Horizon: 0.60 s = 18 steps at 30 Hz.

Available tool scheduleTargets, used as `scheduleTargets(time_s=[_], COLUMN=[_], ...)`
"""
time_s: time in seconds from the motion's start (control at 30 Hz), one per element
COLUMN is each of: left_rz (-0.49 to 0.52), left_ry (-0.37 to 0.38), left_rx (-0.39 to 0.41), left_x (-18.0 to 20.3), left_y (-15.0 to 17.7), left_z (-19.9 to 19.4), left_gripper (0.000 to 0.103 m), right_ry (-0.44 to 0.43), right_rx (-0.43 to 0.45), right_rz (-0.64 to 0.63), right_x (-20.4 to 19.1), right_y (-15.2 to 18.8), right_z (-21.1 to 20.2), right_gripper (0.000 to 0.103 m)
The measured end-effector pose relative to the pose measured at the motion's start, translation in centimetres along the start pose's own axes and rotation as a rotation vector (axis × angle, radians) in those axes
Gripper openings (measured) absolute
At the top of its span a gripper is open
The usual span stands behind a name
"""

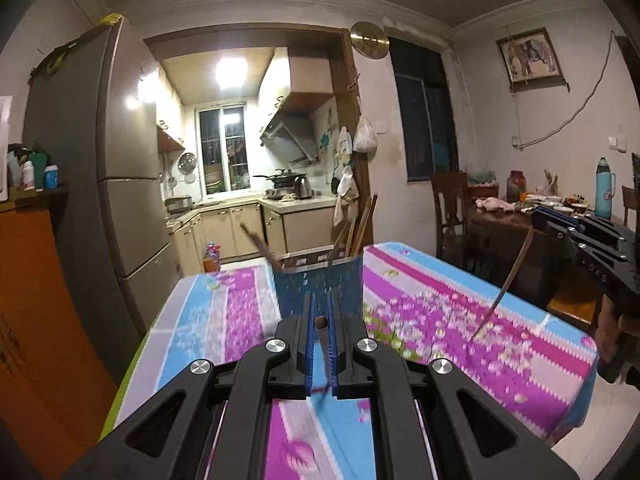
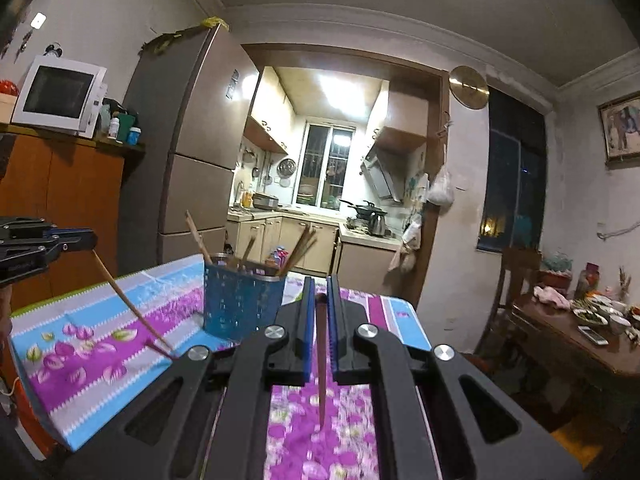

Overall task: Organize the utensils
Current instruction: 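Lift the chopsticks and carry them toward the blue holder with both tools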

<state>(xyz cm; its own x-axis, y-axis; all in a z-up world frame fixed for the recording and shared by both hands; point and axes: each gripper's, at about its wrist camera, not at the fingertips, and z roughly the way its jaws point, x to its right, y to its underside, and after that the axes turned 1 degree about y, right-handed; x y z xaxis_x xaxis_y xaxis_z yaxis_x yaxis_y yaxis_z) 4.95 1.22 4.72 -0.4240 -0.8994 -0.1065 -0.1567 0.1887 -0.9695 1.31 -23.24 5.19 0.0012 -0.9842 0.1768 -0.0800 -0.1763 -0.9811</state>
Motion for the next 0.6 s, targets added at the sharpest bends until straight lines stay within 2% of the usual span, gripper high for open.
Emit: scheduleTargets(time_s=[0.17,0.43,0.6], left_rz=[0.001,-0.010,-0.030], left_ry=[0.027,0.079,0.099], left_rx=[0.031,0.043,0.065], left_x=[-0.7,-1.3,-2.4], left_y=[-3.3,-6.3,-10.1], left_z=[0.9,2.4,4.4], left_gripper=[0.007,0.007,0.007], right_ry=[-0.064,-0.158,-0.223], right_rx=[0.001,-0.008,0.042], right_rz=[0.031,0.065,0.097], right_x=[0.8,0.4,0.4], right_y=[-2.9,-5.8,-9.9], right_z=[1.7,3.5,4.3], right_gripper=[0.005,0.005,0.005])
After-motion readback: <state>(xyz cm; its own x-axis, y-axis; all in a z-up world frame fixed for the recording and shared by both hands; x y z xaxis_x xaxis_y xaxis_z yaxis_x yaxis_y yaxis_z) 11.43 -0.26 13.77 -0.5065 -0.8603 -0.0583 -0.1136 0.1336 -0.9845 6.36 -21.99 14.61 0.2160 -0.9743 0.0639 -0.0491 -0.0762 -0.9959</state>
